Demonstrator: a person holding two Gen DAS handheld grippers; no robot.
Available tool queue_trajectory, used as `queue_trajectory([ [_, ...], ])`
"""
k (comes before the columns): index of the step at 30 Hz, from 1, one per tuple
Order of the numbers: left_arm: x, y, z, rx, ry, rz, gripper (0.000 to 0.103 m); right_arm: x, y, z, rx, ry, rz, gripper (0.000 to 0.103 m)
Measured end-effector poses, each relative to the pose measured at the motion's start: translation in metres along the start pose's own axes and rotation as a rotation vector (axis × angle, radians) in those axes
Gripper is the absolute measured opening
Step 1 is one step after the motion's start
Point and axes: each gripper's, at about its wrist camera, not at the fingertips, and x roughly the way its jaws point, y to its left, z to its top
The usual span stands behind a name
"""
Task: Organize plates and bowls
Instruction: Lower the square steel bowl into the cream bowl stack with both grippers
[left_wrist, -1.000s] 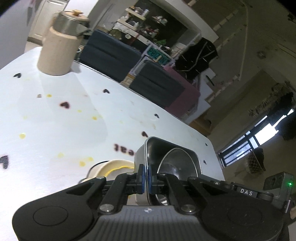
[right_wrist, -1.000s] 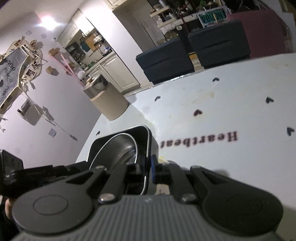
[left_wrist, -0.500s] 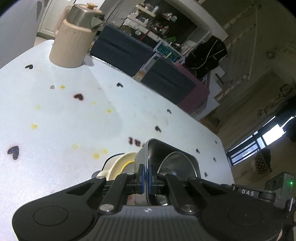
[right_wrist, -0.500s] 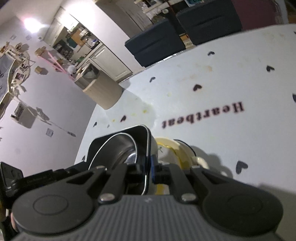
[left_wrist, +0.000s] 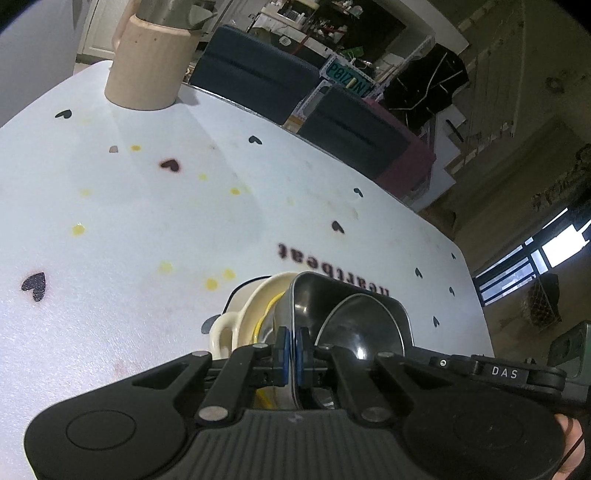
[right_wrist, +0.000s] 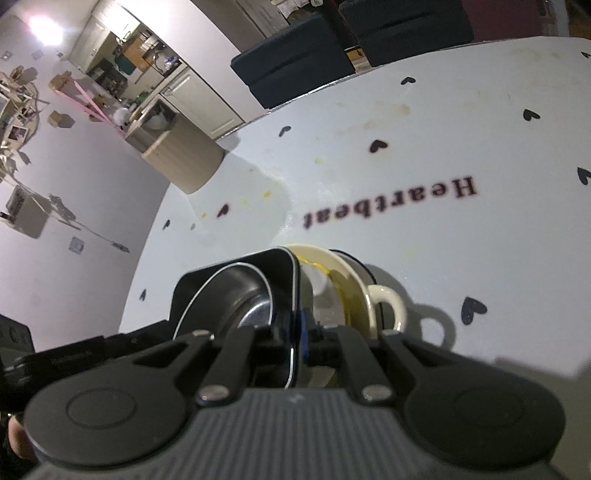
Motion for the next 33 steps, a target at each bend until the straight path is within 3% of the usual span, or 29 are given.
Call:
queue_trajectory([
  [33, 0.010, 0.001, -0.001, -0.004, 0.021, 0.009, 0.003, 0.010, -0.001, 0.002, -0.019, 0.060, -0.069, 0.010],
])
